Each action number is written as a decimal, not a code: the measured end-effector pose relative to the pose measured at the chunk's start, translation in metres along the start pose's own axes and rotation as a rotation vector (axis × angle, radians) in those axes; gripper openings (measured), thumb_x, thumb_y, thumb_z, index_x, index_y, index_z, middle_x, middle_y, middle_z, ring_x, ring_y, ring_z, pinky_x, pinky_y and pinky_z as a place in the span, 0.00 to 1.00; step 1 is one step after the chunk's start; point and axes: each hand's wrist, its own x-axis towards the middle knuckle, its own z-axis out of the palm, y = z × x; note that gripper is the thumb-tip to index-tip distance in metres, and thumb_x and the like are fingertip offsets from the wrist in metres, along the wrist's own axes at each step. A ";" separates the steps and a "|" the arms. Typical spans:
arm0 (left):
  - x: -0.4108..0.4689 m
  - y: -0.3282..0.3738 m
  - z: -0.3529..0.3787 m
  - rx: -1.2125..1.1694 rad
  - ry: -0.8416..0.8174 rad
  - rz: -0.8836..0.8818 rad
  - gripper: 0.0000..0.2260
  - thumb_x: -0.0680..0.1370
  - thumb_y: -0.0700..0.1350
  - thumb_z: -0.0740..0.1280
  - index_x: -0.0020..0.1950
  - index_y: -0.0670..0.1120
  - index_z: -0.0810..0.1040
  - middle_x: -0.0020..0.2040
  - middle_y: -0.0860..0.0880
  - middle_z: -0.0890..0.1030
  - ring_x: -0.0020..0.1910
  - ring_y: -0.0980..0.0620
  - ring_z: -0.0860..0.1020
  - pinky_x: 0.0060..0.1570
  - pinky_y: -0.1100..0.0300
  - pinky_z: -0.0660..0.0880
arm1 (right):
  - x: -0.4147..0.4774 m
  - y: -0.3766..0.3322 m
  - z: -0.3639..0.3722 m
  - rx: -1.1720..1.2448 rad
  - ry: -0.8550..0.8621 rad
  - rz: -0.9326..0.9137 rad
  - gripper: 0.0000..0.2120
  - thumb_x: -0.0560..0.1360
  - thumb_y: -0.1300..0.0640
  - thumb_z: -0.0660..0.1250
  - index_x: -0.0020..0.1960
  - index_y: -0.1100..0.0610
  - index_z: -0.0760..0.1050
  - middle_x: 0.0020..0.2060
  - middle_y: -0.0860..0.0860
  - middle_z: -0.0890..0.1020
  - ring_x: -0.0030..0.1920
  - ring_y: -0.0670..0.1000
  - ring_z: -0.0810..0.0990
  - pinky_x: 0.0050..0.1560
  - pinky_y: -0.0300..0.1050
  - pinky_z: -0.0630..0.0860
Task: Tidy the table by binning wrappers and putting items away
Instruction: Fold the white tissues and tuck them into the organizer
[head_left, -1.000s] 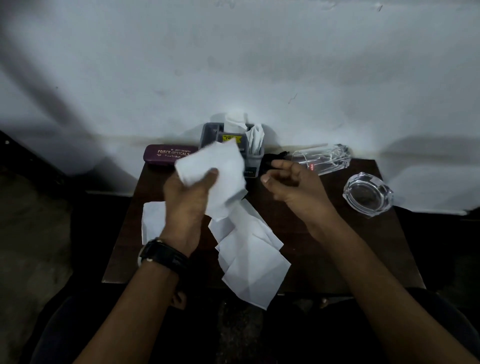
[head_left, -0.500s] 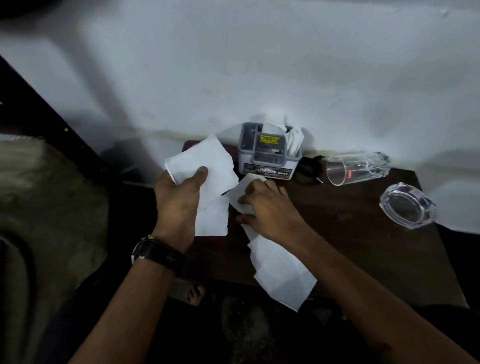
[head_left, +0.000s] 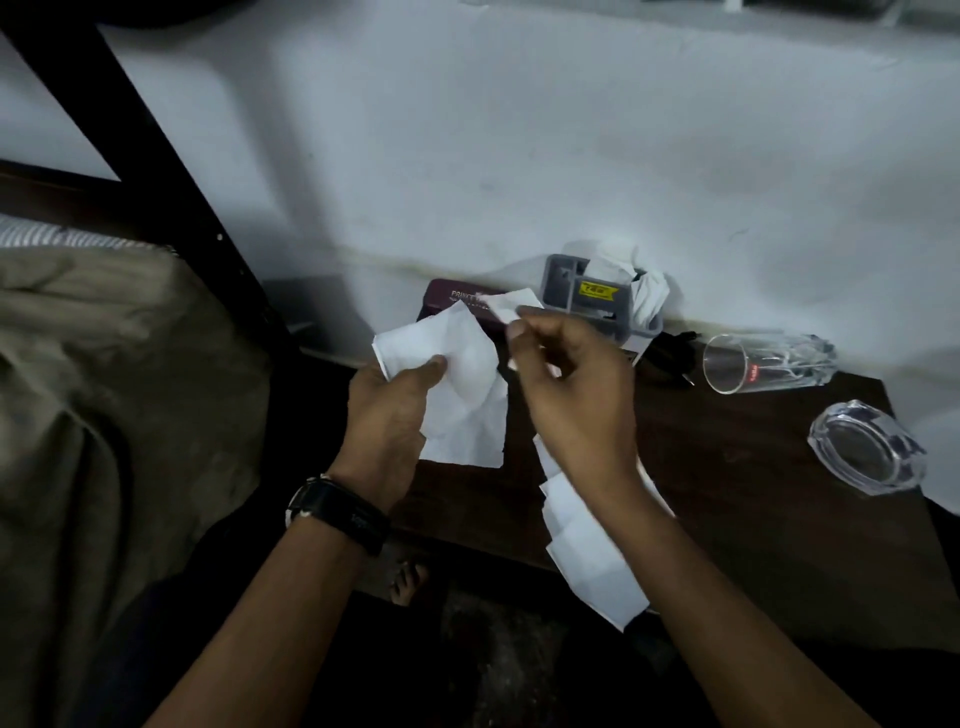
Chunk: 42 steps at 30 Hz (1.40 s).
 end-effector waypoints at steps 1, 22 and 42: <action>0.000 0.001 0.001 -0.018 -0.016 -0.007 0.08 0.79 0.36 0.70 0.58 0.41 0.83 0.50 0.44 0.88 0.47 0.47 0.87 0.41 0.56 0.82 | -0.006 -0.005 0.010 -0.010 -0.038 -0.057 0.05 0.78 0.55 0.71 0.52 0.53 0.85 0.52 0.42 0.86 0.55 0.41 0.84 0.59 0.41 0.79; 0.006 0.019 -0.026 -0.254 0.141 -0.022 0.05 0.83 0.44 0.66 0.52 0.45 0.80 0.51 0.46 0.86 0.46 0.49 0.86 0.52 0.49 0.82 | -0.029 0.064 0.026 -0.732 -0.624 -0.068 0.18 0.76 0.41 0.69 0.64 0.44 0.81 0.64 0.45 0.75 0.66 0.51 0.72 0.68 0.52 0.69; -0.004 0.001 0.008 -0.267 -0.191 -0.287 0.09 0.83 0.40 0.63 0.59 0.38 0.80 0.60 0.38 0.84 0.49 0.46 0.85 0.40 0.56 0.84 | -0.001 -0.001 -0.022 -0.050 -0.175 -0.371 0.08 0.80 0.62 0.70 0.56 0.59 0.85 0.62 0.50 0.84 0.66 0.46 0.80 0.66 0.45 0.76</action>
